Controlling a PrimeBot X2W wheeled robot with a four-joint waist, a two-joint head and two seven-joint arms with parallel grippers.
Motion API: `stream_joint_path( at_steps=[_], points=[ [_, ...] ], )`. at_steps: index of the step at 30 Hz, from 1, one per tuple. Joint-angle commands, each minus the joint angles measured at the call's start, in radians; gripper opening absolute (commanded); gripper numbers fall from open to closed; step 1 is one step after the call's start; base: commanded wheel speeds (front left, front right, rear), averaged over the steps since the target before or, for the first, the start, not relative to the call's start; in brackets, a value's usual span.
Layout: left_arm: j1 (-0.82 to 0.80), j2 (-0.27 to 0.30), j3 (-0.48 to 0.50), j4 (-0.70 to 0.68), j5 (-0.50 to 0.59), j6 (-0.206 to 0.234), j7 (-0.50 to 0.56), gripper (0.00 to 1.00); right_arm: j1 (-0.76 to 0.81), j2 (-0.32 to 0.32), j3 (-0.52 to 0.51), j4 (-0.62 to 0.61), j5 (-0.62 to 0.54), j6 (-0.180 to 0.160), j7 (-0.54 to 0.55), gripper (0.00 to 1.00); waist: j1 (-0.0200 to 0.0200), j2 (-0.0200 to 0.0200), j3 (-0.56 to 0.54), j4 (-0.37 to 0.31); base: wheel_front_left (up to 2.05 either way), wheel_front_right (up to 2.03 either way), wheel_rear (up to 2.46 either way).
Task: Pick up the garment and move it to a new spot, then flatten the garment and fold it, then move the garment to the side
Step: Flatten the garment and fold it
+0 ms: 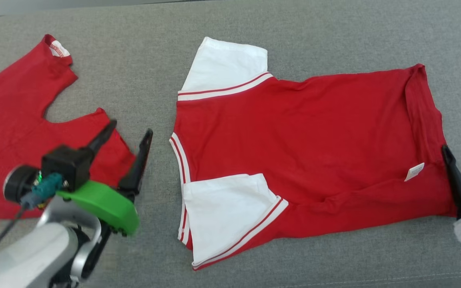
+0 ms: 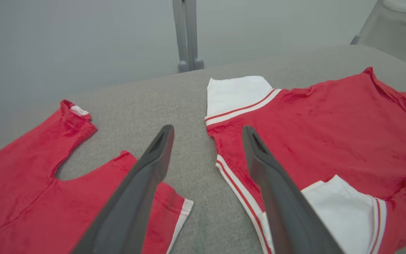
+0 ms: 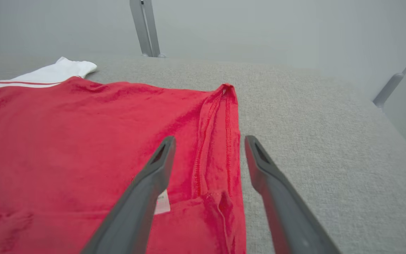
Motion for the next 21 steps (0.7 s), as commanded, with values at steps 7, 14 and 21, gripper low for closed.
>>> stream_joint_path(
  at_steps=[7, 14, 21],
  points=[
    [-0.338, -0.046, 0.051, 0.148, -0.07, -0.174, 0.203, 1.0, -0.134, 0.11, 0.056, -0.022, -0.104, -0.001, -0.004, 1.0, 0.0, 0.0, 0.138, -0.063, 0.0, 0.0, 0.0],
    [-0.604, -0.136, 0.029, 0.386, -0.151, -0.32, 0.462, 1.0, -0.22, 0.149, 0.091, -0.009, -0.113, -0.001, -0.005, 1.0, 0.0, 0.0, 0.232, -0.137, 0.0, 0.0, 0.0],
    [-0.752, -0.18, -0.015, 0.586, -0.135, -0.391, 0.607, 1.0, -0.262, 0.183, 0.104, -0.002, -0.094, -0.001, -0.005, 1.0, 0.0, 0.0, 0.304, -0.219, 0.0, 0.0, 0.0]
  ],
)
